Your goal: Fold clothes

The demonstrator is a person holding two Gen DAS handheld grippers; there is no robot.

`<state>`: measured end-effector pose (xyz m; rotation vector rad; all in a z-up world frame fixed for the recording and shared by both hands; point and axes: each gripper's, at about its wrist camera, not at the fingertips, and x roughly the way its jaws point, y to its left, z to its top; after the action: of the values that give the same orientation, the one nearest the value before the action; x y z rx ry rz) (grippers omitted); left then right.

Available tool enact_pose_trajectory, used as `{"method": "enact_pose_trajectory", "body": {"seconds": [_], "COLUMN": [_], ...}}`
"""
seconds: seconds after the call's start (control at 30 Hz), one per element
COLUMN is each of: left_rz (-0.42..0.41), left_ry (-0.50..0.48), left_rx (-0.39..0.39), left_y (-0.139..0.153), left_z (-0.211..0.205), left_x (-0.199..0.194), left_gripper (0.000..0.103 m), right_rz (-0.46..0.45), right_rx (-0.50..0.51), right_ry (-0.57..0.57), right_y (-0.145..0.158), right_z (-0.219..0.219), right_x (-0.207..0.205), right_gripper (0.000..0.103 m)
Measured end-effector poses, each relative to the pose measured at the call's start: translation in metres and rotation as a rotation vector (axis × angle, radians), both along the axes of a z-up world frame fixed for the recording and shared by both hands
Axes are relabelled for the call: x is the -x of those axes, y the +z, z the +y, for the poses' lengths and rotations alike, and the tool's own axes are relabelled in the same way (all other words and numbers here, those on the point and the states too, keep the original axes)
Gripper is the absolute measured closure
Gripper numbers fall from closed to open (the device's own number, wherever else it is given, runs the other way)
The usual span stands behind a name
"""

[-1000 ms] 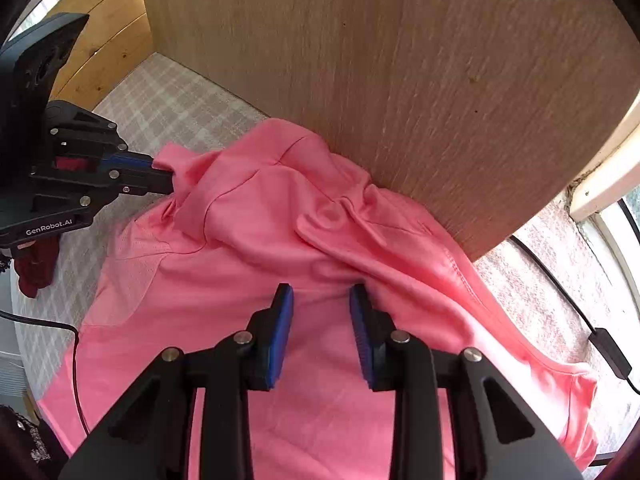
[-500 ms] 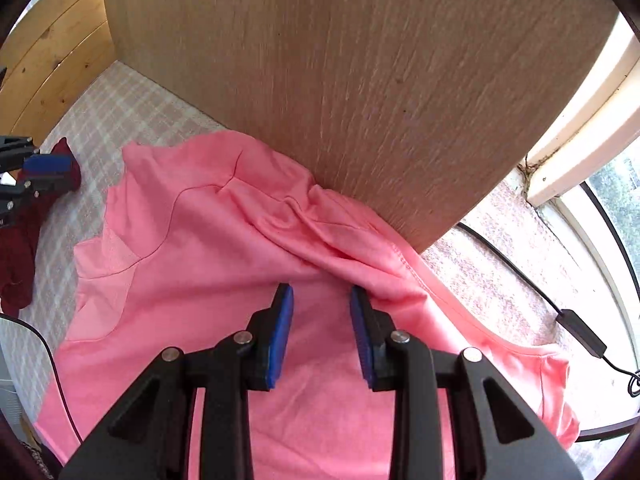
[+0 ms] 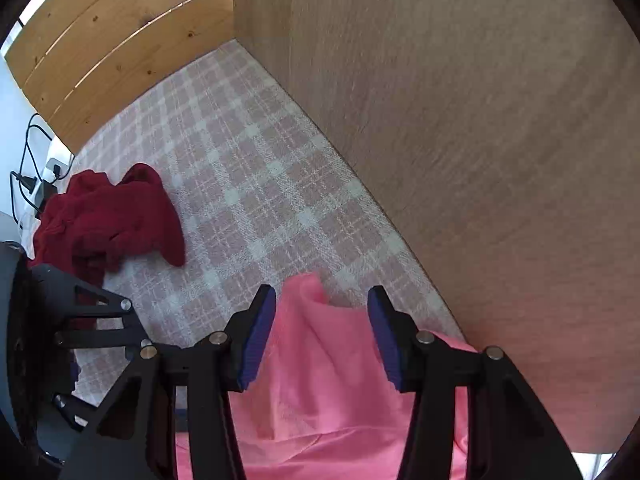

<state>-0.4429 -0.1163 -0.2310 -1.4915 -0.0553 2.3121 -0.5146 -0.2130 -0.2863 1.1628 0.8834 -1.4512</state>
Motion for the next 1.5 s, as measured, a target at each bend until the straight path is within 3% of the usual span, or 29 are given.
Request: {"method": "enact_pose_trajectory", "body": {"seconds": [0.03, 0.07, 0.1, 0.13, 0.17, 0.33, 0.4, 0.47, 0.6, 0.7, 0.77, 0.93, 1.03, 1.2, 1.27, 1.3, 1.33, 1.43, 1.5], "left_rz": [0.011, 0.025, 0.044, 0.06, 0.072, 0.127, 0.103, 0.048, 0.028, 0.033, 0.037, 0.051, 0.042, 0.048, 0.075, 0.078, 0.075, 0.05, 0.037], "left_ry": [-0.008, -0.014, -0.02, -0.022, -0.021, -0.021, -0.029, -0.03, 0.011, 0.012, -0.005, -0.052, -0.045, -0.105, -0.147, -0.165, -0.187, -0.273, -0.296], "left_rx": [-0.005, -0.005, 0.004, 0.012, 0.017, 0.051, 0.105, 0.15, 0.091, 0.035, 0.018, 0.03, 0.007, -0.041, -0.016, -0.017, -0.029, -0.076, -0.067], "left_y": [0.001, 0.003, 0.005, 0.008, 0.012, 0.029, 0.021, 0.005, 0.0, -0.002, -0.002, -0.005, -0.005, -0.004, 0.001, 0.003, 0.005, 0.008, 0.005], "left_z": [-0.001, -0.002, -0.003, -0.005, -0.008, -0.025, -0.027, -0.012, -0.015, -0.011, -0.002, 0.013, 0.016, 0.043, 0.057, 0.064, 0.071, 0.09, 0.103], "left_x": [-0.002, -0.004, -0.006, -0.008, -0.01, -0.022, -0.022, -0.008, -0.002, 0.0, 0.003, 0.006, 0.015, 0.026, 0.022, 0.02, 0.017, 0.001, -0.003], "left_gripper": [0.101, 0.101, 0.101, 0.101, 0.101, 0.101, 0.099, 0.099, 0.095, 0.083, 0.073, 0.067, 0.067, 0.068, 0.082, 0.096, 0.098, 0.097, 0.09], "right_rz": [0.008, 0.0, -0.018, -0.033, -0.043, -0.042, -0.022, 0.014, 0.015, 0.001, -0.004, -0.051, -0.057, -0.039, -0.045, -0.045, -0.046, -0.064, -0.045], "right_rx": [-0.025, -0.034, -0.033, -0.031, -0.018, 0.134, 0.173, 0.148, 0.092, 0.094, 0.115, 0.224, 0.241, 0.185, 0.184, 0.19, 0.195, 0.203, 0.156], "right_ry": [0.011, 0.027, 0.043, 0.052, 0.053, -0.007, -0.02, -0.027, -0.03, -0.033, -0.039, -0.031, -0.034, -0.079, -0.113, -0.13, -0.148, -0.192, -0.209], "right_y": [-0.007, -0.01, -0.012, -0.012, -0.008, 0.034, 0.044, 0.035, 0.009, 0.007, 0.015, 0.061, 0.075, 0.06, 0.051, 0.05, 0.049, 0.044, 0.034], "right_z": [-0.006, -0.007, -0.007, -0.006, -0.002, 0.029, 0.037, 0.029, 0.016, 0.019, 0.021, 0.048, 0.069, 0.104, 0.118, 0.126, 0.134, 0.159, 0.177], "right_x": [0.0, -0.002, -0.003, -0.003, -0.003, 0.012, 0.017, 0.018, 0.02, 0.022, 0.023, 0.023, 0.022, 0.029, 0.033, 0.034, 0.036, 0.037, 0.034], "right_gripper": [0.056, 0.056, 0.07, 0.096, 0.1, 0.1, 0.1, 0.1, 0.1, 0.1, 0.1, 0.1, 0.1, 0.1, 0.1, 0.1, 0.1, 0.1, 0.1]}}
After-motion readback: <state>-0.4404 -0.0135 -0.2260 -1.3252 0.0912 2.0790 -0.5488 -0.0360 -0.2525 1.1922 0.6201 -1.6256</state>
